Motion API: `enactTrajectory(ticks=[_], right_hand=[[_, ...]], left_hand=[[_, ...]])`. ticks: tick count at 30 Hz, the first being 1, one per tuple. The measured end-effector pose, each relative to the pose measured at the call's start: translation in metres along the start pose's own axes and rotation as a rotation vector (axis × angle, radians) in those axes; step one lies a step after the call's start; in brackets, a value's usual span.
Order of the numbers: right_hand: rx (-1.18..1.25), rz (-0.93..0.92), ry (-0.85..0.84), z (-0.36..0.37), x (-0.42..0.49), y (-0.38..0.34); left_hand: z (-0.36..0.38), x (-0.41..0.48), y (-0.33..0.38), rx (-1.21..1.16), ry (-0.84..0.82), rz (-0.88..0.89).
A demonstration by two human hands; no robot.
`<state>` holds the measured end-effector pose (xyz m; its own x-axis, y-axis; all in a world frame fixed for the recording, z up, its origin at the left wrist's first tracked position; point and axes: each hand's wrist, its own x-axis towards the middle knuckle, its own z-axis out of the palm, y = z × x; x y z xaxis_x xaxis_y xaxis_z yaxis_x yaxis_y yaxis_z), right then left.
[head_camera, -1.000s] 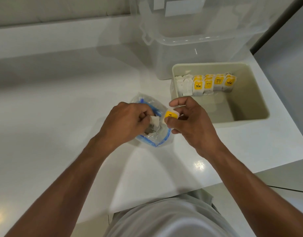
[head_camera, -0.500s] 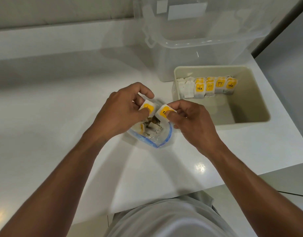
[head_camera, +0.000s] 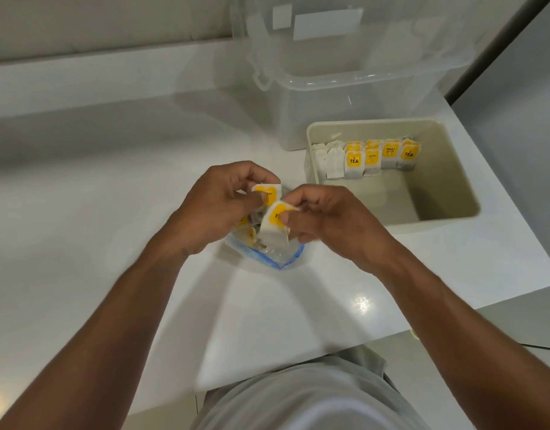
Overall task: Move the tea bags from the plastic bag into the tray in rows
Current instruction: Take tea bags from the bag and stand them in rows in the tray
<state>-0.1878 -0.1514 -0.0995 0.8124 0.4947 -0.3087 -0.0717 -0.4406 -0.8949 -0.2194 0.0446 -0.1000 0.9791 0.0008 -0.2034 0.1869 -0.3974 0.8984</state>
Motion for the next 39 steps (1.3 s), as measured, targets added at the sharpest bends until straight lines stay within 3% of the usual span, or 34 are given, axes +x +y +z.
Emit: enactTrajectory(ticks=[3,9,13,19,28,32,39], right_hand=[[-0.141,-0.053,0.188,-0.004,0.009,0.003],[0.050,-0.081,0.110,-0.012,0.011,0.002],[-0.023,-0.063,0.151,-0.020,0.012,0.001],[-0.055,-0.063,0.230,-0.036,0.007,0.001],[-0.036,-0.071,0.211,-0.076,0.004,0.011],[-0.171,-0.045,0.206,-0.115,0.008,0.029],[-0.641,0.006,0.246,-0.182,0.015,0.060]], left_hand=[[0.001,-0.001,0.003,-0.134,-0.020,-0.022],[-0.001,0.001,0.006,-0.123,0.003,-0.059],[0.000,0.004,0.013,-0.098,0.022,-0.035],[0.014,0.020,0.023,0.228,0.132,0.042],[0.041,0.048,0.055,0.255,0.084,0.124],[0.063,0.072,0.071,0.314,0.072,0.154],[0.119,0.128,0.081,0.483,0.042,0.150]])
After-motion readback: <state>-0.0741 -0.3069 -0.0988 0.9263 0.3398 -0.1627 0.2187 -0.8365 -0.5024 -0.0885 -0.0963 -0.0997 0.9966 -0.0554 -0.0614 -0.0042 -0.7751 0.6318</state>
